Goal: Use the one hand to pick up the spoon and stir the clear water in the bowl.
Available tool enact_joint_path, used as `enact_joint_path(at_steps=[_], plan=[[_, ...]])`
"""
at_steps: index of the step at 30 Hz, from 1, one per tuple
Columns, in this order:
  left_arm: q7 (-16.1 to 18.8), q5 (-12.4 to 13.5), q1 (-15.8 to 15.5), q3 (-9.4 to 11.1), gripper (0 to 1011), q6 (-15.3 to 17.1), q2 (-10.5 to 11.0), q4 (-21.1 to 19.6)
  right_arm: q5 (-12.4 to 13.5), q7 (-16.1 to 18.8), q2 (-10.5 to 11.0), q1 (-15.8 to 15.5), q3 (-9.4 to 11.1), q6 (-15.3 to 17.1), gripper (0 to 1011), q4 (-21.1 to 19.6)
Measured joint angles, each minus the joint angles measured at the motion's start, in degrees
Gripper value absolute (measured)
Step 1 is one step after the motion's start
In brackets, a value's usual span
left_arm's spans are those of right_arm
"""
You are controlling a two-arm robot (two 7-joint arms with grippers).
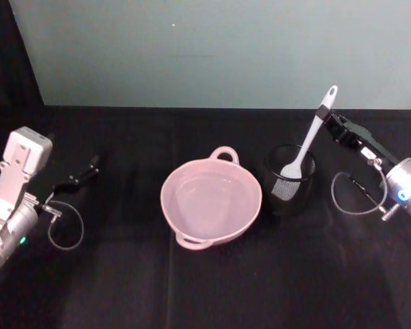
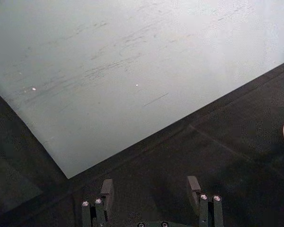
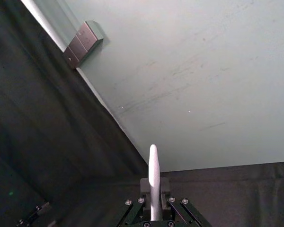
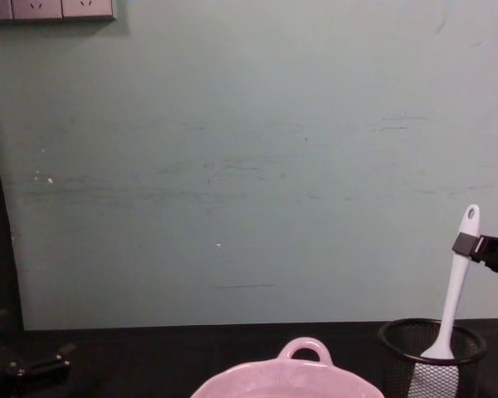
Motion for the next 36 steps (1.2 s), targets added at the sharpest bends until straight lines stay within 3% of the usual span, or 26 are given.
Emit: enact_joint_path(at_steps=[9, 14, 27, 30, 36], plan=[[0.0, 0.0, 0.0, 0.0, 1011, 0.0, 0.0, 0.0, 0.9, 0.4, 0.1, 1.4, -1.5, -0.8, 121, 3.1], [0.0, 0.0, 0.0, 0.0, 1011, 0.0, 0.0, 0.0, 2.2, 0.7, -0.1, 2.3, -1.9, 0.4, 122, 4.9], [0.0, 0.0, 0.0, 0.0, 1011, 0.0, 0.0, 0.0, 1.9, 0.6, -0.1, 2.0, -1.8, 0.1, 121, 4.3], [0.0, 0.0, 0.0, 0.0, 1011, 0.0, 0.0, 0.0, 1.8, 0.6, -0.1, 1.9, -1.8, 0.1, 158, 4.2], [0.0, 0.0, 0.0, 0.0, 1011, 0.0, 0.0, 0.0, 1.8, 0.6, -0.1, 1.9, -1.7, 0.1, 345, 4.1]])
